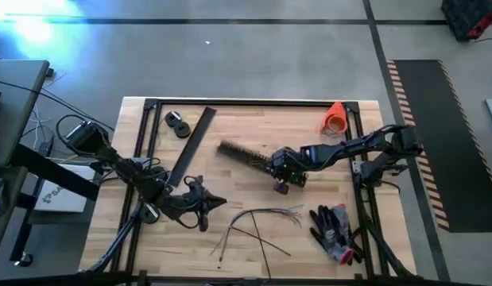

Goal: Ziptie cables
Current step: Insert the zip tied cables into the black cable duct

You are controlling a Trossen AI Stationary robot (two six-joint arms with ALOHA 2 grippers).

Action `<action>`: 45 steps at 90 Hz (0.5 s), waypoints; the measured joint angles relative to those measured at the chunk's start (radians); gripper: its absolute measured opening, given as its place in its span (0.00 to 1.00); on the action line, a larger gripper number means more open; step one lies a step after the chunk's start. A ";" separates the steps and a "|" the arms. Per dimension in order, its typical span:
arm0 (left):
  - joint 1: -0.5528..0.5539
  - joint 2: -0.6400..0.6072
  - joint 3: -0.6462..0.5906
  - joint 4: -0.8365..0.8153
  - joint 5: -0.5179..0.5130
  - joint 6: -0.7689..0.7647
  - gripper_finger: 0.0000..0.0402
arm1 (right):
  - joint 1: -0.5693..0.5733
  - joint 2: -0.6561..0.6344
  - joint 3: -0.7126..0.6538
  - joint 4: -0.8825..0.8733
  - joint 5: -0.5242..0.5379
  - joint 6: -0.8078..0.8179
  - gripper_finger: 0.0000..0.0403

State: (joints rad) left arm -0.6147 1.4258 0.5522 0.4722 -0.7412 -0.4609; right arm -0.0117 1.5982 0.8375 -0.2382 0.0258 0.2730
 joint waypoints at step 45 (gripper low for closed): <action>0.000 0.000 0.000 -0.042 0.032 -0.044 0.00 | 0.007 0.000 0.000 0.101 0.001 -0.175 0.05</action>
State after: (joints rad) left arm -0.6147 1.4258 0.5522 0.4305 -0.7090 -0.5045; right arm -0.0045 1.5986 0.8375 -0.1368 0.0266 0.0980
